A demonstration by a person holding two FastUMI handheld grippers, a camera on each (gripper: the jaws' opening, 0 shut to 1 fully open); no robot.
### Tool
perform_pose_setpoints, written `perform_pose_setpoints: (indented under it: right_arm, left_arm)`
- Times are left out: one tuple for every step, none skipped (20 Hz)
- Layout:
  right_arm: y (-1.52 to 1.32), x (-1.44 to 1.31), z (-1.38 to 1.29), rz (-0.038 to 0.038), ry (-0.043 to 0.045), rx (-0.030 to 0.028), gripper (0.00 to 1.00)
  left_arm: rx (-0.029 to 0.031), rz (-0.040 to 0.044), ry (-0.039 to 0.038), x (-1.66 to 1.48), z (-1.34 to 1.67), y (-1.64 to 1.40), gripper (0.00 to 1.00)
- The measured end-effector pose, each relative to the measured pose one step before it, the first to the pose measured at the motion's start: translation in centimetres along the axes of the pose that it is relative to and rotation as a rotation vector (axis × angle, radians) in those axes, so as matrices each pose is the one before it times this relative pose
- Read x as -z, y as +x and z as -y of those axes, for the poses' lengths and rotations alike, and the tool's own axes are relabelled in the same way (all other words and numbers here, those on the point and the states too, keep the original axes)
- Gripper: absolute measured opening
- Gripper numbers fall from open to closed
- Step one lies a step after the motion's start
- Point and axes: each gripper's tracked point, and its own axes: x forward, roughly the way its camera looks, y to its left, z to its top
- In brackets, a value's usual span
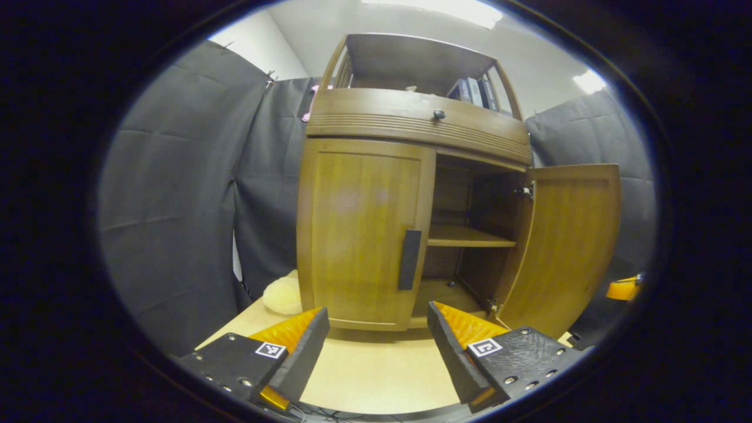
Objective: Open the right door of the double-door shoe cabinet with the right hand, and open the left door with the left hand.
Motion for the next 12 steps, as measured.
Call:
perform_pose_setpoints:
  right_arm:
    - [0.203,-0.579,-1.54,0.01552,0.00093,-0.00615,0.0]
    - [0.307,-0.693,-1.488,0.01685,-0.00139,-0.00958,0.0]
    - [0.665,-0.514,-1.456,0.01751,-0.00071,-0.01134,0.03]
    - [0.643,-0.533,-1.153,0.00337,-0.00103,-0.00849,0.02]
    - [1.011,0.117,-0.875,0.00401,-0.00096,-0.00596,0.09]
    - [0.834,-0.298,-0.822,0.0025,-0.00593,-0.00788,0.2]
    - [0.836,-0.743,-0.844,0.006,-0.00437,-0.00717,0.22]
    - [0.734,-0.636,-0.646,0.00808,-0.00217,-0.00796,0.22]
    - [0.663,-0.434,-0.58,0.01178,-0.00441,-0.00516,0.23]
    - [0.629,-0.582,-0.468,0.0132,-0.00689,-0.0046,0.34]
    - [0.745,-0.247,-0.304,0.00553,-0.00911,-0.00099,0.5]
    - [0.405,-0.252,-0.282,0.00279,-0.00971,-0.00538,0.66]
  left_arm:
    - [0.00569,0.00901,-0.00117,0.072,0.094,-0.059,0.98]
    - [0.00661,0.0112,0.00213,0.255,0.075,-0.289,0.97]
    - [0.00866,0.01128,0.00306,-0.034,0.225,-0.05,0.97]
    - [0.00753,0.00832,0.00276,0.01,-0.06,0.043,0.97]
    - [0.00687,0.00664,0.00195,-0.06,0.168,0.083,0.97]
    - [0.00083,0.00072,0.00432,0.229,0.03,-0.061,0.97]
    - [-0.00872,-0.00954,0.01064,0.158,0.003,-0.024,0.98]
    - [0.0068,-0.00262,0.00612,-0.324,0.341,-0.204,0.98]
    - [0.02251,0.00872,-0.0004,-0.452,0.638,0.024,0.98]
    - [0.01834,0.0095,-0.0034,-0.375,0.127,-0.108,0.98]
    - [0.00921,0.00729,-0.00412,-0.407,0.098,-0.02,0.98]
    - [0.00399,0.00429,-0.0058,-0.376,-0.238,0.06,0.98]
